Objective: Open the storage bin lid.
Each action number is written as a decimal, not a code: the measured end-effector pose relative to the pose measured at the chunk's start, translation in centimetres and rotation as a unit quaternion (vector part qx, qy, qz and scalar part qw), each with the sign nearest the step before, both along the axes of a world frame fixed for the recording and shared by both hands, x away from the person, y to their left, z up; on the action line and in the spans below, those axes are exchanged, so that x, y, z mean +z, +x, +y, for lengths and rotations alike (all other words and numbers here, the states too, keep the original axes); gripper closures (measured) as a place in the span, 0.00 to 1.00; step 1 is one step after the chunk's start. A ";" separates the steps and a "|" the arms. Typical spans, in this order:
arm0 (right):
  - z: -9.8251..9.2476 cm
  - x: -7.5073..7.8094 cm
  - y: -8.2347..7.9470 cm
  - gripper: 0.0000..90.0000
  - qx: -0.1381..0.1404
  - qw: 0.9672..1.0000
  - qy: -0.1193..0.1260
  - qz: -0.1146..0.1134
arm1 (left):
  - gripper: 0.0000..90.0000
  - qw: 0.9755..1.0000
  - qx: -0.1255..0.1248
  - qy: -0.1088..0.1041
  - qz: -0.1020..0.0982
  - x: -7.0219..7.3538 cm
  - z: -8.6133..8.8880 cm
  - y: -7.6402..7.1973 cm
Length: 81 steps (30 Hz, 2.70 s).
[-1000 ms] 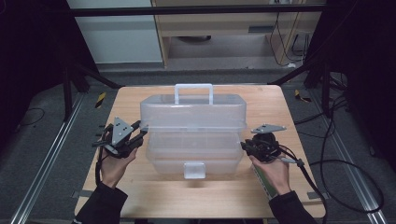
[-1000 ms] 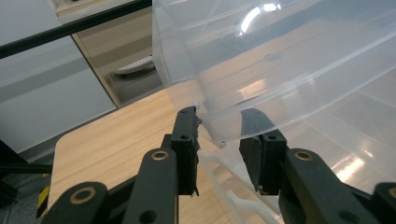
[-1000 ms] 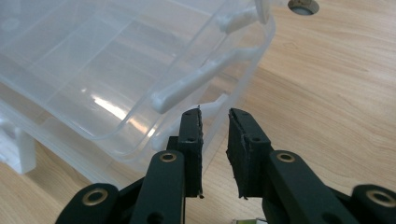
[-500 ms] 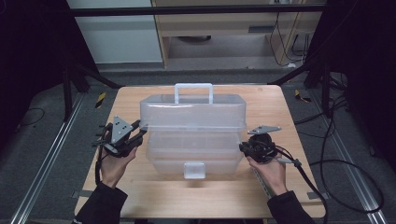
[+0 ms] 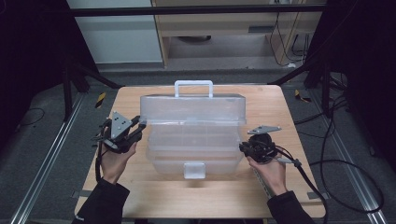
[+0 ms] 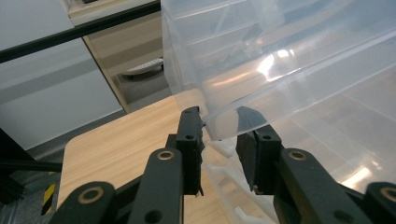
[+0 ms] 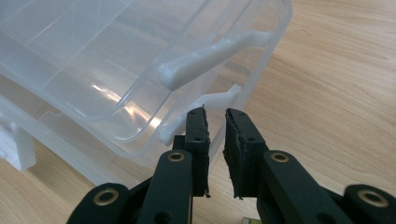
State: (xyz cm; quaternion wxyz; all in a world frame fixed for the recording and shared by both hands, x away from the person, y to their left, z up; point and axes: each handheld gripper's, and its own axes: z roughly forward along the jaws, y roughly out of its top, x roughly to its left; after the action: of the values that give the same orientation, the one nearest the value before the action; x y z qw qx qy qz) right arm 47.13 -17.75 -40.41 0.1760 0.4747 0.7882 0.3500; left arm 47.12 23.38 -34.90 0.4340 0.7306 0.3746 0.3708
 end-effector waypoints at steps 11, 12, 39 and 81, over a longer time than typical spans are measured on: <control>-0.1 0.0 0.0 0.88 0.000 1.000 0.003 0.001 | 0.79 1.000 0.010 -0.007 -0.009 0.5 -0.2 0.6; -0.1 0.0 0.0 0.88 0.000 1.000 0.003 0.001 | 0.80 1.000 0.011 -0.009 -0.011 0.6 -0.3 0.7; -0.1 0.0 0.0 0.88 -0.001 1.000 0.003 0.003 | 0.86 0.999 0.030 0.003 -0.018 1.8 -0.6 2.5; 0.0 -0.1 0.1 0.88 -0.003 1.000 0.003 0.006 | 0.92 0.998 0.052 0.026 -0.012 3.6 -1.3 5.3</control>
State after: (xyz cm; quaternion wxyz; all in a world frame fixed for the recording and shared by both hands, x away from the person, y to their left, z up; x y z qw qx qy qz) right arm 47.28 -17.80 -40.46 0.1707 0.4794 0.7867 0.3494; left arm 52.42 22.10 -31.34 0.3997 0.7167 0.3968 0.4112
